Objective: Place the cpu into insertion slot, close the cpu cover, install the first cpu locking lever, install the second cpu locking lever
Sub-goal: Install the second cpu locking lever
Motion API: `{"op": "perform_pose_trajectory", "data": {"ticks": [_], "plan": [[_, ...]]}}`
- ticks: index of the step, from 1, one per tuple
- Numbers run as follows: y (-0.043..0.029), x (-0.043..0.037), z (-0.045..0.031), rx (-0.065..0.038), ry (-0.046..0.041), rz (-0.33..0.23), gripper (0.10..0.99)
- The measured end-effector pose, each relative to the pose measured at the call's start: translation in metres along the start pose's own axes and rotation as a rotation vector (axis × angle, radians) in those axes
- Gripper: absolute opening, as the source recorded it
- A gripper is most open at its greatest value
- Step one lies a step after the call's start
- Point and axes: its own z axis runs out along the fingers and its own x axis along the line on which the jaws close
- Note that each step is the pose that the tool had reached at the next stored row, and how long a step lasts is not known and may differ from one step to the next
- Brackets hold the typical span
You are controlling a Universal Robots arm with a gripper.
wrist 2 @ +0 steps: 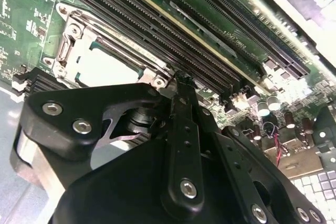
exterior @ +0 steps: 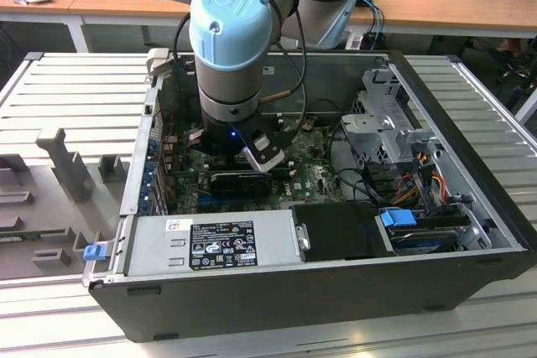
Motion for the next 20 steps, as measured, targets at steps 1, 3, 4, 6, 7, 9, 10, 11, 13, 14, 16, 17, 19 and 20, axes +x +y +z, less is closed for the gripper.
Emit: {"op": "perform_pose_trajectory", "data": {"ticks": [1, 3, 4, 6, 7, 9, 10, 11, 13, 14, 16, 17, 19, 20], "plan": [[-0.0001, 0.0000, 0.0004, -0.003, -0.0004, 0.000, 0.106], [-0.0001, 0.0000, 0.0015, -0.009, -0.0010, 0.000, 0.106], [-0.0003, 0.0000, 0.0024, -0.011, -0.0011, 0.000, 0.106], [-0.0004, 0.0000, 0.0029, -0.012, -0.0011, 0.000, 0.106], [-0.0004, 0.0001, 0.0028, -0.012, -0.0010, 0.000, 0.106], [0.0010, 0.0000, -0.0013, -0.015, -0.0015, 0.000, 0.106], [0.0021, -0.0001, -0.0047, -0.015, -0.0013, 0.000, 0.106], [0.0029, -0.0001, -0.0069, -0.015, -0.0014, 0.000, 0.106], [0.0050, -0.0003, -0.0130, -0.015, -0.0014, 0.000, 0.106], [0.0058, -0.0003, -0.0154, -0.015, -0.0014, 0.000, 0.106], [0.0071, -0.0004, -0.0193, -0.015, -0.0013, 0.000, 0.106], [0.0081, -0.0004, -0.0221, -0.015, -0.0013, 0.000, 0.106], [0.0087, -0.0005, -0.0238, -0.015, -0.0015, 0.000, 0.106], [0.0087, -0.0005, -0.0238, -0.015, -0.0015, 0.000, 0.106]]}}
